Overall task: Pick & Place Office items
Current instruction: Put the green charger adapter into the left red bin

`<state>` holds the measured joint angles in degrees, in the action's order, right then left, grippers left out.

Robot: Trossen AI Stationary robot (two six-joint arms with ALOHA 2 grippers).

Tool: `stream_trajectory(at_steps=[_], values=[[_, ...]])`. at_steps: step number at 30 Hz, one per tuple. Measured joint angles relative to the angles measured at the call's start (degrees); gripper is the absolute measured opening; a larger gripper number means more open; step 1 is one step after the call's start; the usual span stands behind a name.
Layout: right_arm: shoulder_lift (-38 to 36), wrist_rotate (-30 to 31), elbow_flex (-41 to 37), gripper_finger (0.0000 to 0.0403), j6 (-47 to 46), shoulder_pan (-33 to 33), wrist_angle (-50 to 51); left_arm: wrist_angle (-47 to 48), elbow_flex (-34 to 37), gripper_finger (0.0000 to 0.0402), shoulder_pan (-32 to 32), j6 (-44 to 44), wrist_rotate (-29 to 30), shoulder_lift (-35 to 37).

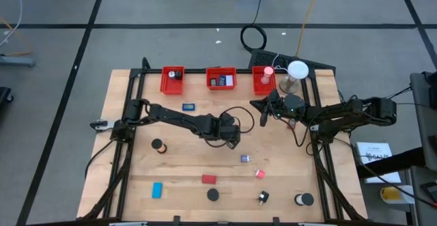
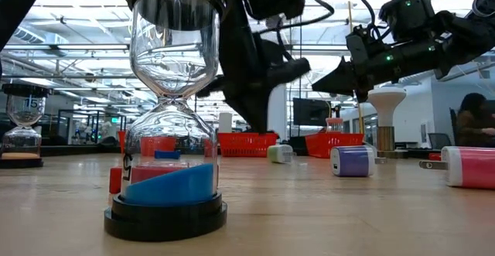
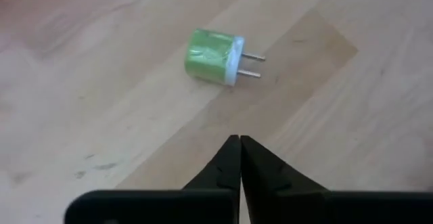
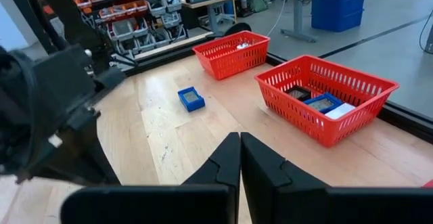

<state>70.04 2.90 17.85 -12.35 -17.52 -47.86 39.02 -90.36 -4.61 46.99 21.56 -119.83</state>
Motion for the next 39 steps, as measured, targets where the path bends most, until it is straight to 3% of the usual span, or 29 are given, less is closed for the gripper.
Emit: stream_trajectory(at_steps=[7, 14, 18, 22, 28, 39], values=[[0.00, 0.00, 0.00, 0.0002, 0.00, 0.00, -0.07, -1.74, -0.05, 0.0055, 0.51, 0.33, -0.52, 1.31], [0.00, 0.00, 0.00, 0.0003, -0.01, 0.00, -0.30, -7.45, 0.05, 0.0173, 0.09, -4.66, 3.74, 0.07], [0.00, 0.00, 0.00, 0.0002, -0.01, 0.00, -0.17, -7.47, 0.03, 0.0242, 0.81, -22.85, 6.09, 0.33], [0.00, 0.00, 0.00, 0.0004, -0.01, 0.00, -0.24, -7.67, 0.03, 0.0286, 2.63, -45.08, 0.86, 0.29], [0.00, 0.00, 0.00, 0.0002, -0.01, 0.00, -0.13, -8.88, 0.03, 0.0302, 7.36, -58.26, -6.84, 0.11], [0.00, 0.00, 0.00, 0.0002, -0.01, 0.00, -0.19, -11.95, 0.01, 0.0265, 10.28, -69.18, -15.84, -2.50]])
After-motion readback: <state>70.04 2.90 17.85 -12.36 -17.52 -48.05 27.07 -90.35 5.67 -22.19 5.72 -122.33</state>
